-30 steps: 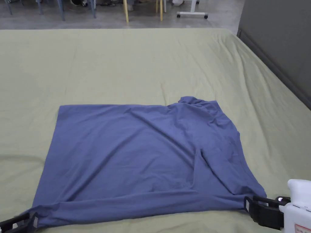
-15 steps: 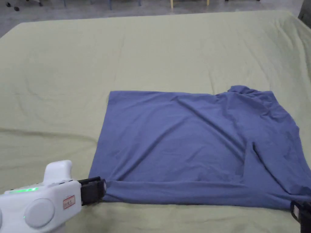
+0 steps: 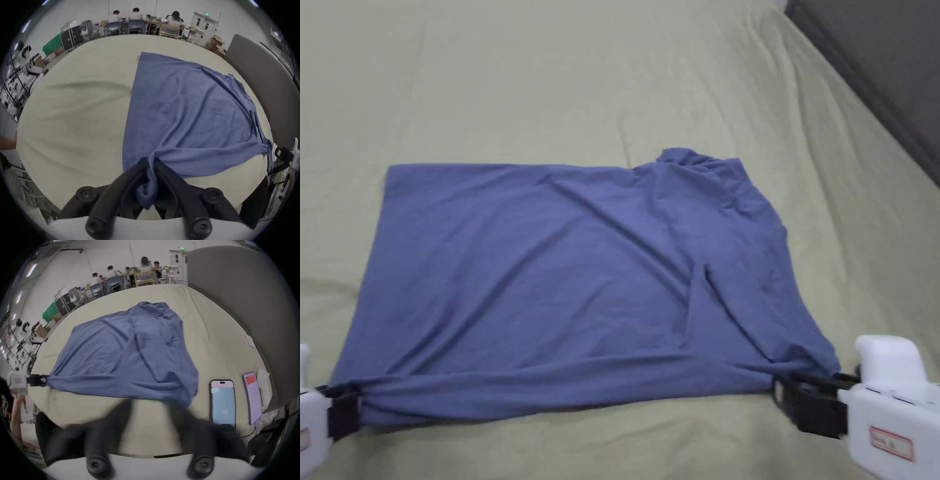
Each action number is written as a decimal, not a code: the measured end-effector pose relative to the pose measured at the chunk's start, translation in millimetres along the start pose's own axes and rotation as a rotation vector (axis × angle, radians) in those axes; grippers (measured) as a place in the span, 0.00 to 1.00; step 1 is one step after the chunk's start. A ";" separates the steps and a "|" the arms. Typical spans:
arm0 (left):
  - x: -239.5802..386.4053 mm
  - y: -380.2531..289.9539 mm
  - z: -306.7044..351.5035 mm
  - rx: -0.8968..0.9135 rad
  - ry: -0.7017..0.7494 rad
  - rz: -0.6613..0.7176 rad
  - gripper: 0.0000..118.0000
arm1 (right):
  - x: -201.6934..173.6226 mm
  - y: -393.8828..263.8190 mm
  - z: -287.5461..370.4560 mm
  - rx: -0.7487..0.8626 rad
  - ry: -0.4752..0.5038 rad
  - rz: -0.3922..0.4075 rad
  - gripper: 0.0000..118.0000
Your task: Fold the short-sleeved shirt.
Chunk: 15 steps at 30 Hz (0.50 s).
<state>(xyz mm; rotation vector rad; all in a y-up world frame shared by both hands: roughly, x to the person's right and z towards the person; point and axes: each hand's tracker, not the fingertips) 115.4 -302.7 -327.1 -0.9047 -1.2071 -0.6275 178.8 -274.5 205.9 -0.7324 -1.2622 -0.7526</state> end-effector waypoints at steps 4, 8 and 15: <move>7.4 0.9 8.5 0.012 -0.014 0.014 0.00 | 33.0 17.4 -27.7 -0.048 -0.036 -0.029 1.00; 12.5 1.4 3.9 -0.018 0.012 0.005 0.00 | 50.1 19.3 -84.0 -0.104 -0.004 -0.096 0.81; 16.7 26.8 16.1 0.017 0.003 0.051 0.00 | 34.9 30.2 -58.5 0.014 0.045 -0.127 0.05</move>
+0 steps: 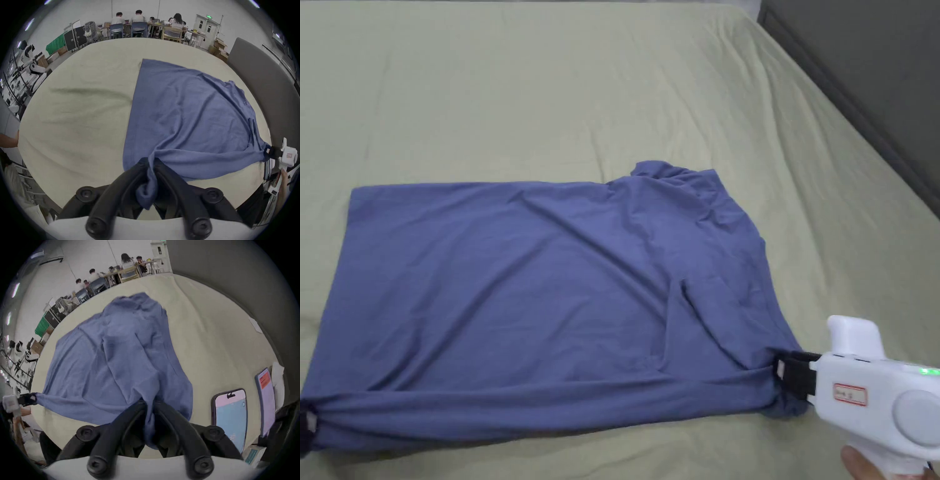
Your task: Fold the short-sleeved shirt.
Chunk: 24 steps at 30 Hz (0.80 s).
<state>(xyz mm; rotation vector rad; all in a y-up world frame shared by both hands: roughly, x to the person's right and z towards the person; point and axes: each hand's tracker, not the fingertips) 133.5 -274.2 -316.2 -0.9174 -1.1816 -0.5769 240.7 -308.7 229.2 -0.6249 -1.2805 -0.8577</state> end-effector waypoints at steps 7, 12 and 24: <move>17.2 98.9 -40.9 0.030 0.026 -0.072 0.00 | -11.2 102.6 -14.4 0.122 0.045 0.027 0.05; 15.0 153.8 -111.9 -0.038 0.040 -0.042 0.00 | -31.0 162.0 -84.6 0.081 -0.001 0.071 0.05; 5.0 139.9 -137.8 -0.085 0.097 -0.064 0.78 | -28.0 147.4 -116.7 -0.002 0.015 0.045 0.97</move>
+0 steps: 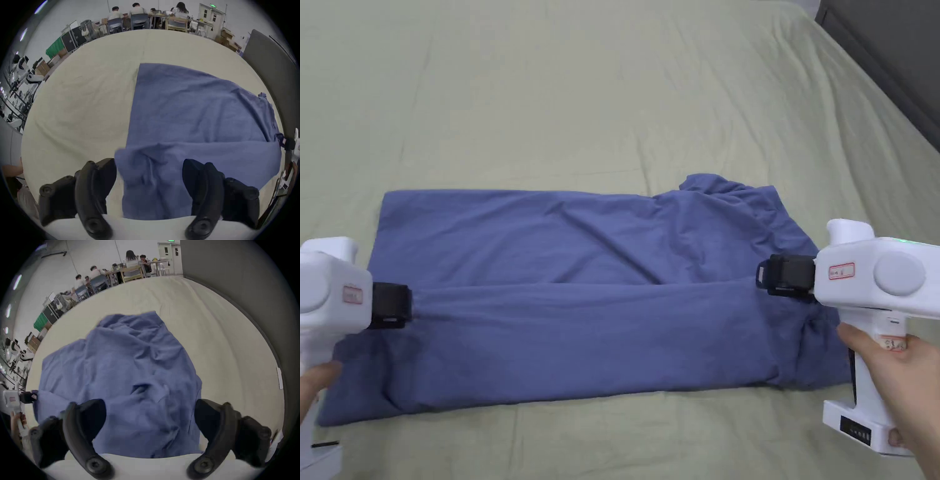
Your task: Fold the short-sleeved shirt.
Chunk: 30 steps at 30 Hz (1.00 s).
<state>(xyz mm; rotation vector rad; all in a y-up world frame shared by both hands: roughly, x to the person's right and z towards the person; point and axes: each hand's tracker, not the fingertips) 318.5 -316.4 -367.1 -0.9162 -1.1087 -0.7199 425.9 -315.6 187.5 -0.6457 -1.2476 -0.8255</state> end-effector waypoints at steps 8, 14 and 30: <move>-9.4 -118.4 123.6 0.328 -0.214 0.002 0.34 | -15.0 -78.7 126.0 0.150 0.082 0.086 0.48; 12.3 -184.8 146.8 0.257 -0.091 0.001 0.00 | -17.7 -145.1 141.8 0.118 0.077 0.060 0.02; -23.3 -88.3 -10.5 0.030 -0.124 0.067 0.36 | -35.8 -135.7 135.8 0.088 0.079 0.128 0.02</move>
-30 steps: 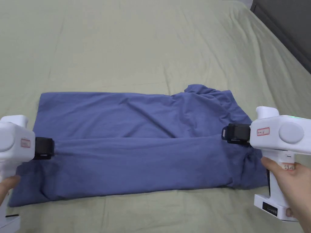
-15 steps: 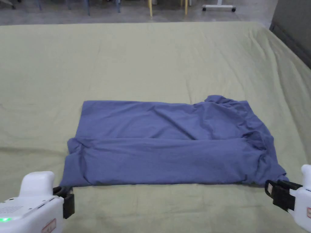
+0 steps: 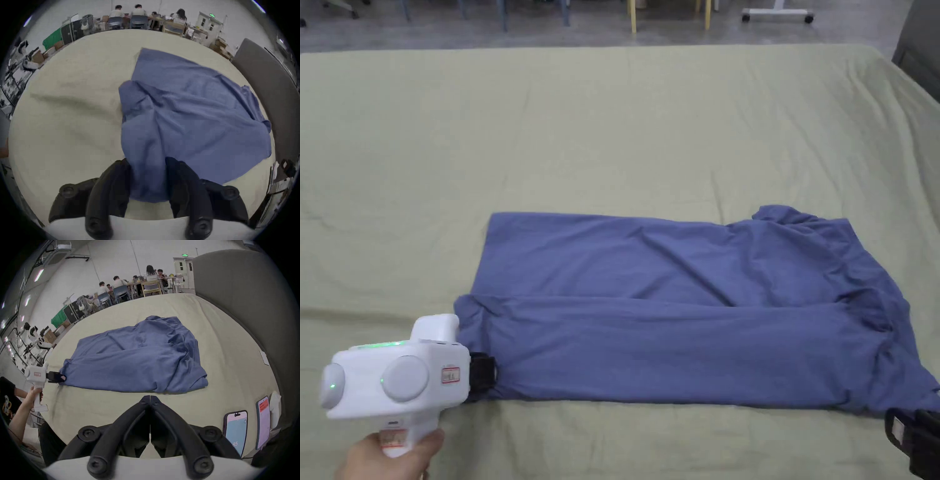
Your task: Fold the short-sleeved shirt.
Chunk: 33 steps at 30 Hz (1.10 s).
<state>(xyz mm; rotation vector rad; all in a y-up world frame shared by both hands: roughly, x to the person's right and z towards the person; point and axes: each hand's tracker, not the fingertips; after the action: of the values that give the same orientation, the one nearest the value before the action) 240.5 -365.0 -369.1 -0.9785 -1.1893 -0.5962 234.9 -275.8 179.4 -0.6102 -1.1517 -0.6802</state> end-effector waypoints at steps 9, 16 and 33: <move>42.3 11.4 78.8 0.092 0.050 -0.229 0.06 | 28.2 11.5 -32.9 -0.076 -0.094 -0.010 1.00; 37.2 20.7 58.0 0.023 0.027 -0.169 0.06 | 87.5 42.1 -114.6 -0.156 -0.128 -0.151 0.72; -2.7 3.3 126.1 0.005 -0.078 -0.115 0.06 | 73.4 39.8 -6.6 -0.091 -0.066 0.048 0.05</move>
<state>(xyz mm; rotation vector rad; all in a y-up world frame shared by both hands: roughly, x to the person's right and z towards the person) 181.0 -253.8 -365.1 -0.9412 -1.3223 -0.6502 287.6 -267.0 243.9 -0.7395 -1.1683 -0.6786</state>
